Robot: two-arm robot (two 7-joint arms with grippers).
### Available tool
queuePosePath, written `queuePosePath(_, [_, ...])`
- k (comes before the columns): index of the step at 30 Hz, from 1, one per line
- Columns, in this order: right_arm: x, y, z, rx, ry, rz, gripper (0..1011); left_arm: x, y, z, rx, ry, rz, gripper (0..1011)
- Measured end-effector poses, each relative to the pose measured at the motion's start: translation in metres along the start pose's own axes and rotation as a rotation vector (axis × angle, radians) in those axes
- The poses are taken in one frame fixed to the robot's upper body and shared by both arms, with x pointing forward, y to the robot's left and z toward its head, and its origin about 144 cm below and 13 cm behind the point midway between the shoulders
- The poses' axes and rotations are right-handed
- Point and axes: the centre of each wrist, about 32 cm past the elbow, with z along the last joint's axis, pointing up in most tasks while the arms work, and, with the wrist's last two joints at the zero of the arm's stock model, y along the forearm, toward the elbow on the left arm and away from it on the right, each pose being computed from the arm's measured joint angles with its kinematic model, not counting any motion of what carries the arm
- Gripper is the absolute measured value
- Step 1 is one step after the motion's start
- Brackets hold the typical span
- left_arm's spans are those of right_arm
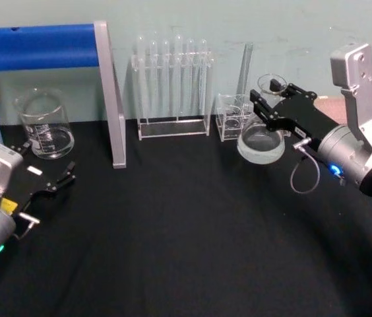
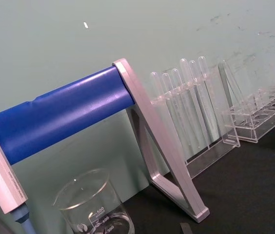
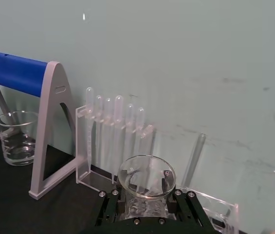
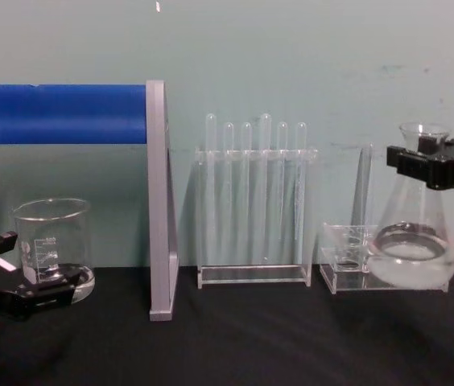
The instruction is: Grasp the erlenmeyer flask with one hand, shake it three times, then place it back.
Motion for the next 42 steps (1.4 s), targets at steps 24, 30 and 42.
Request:
queuePosePath(24, [-0.075,0.005,0.01,0.042,0.058,0.373,450,0.0,0.0,0.0,0.0,0.0,0.0,1001])
queuePosePath(30, [-0.09,0.002,0.012,0.047,0.064,0.462,450,0.0,0.0,0.0,0.0,0.0,0.0,1001])
queuePosePath(42, [-0.109,-0.007,0.013,0.045,0.067,0.594,450,0.0,0.0,0.0,0.0,0.0,0.0,1001])
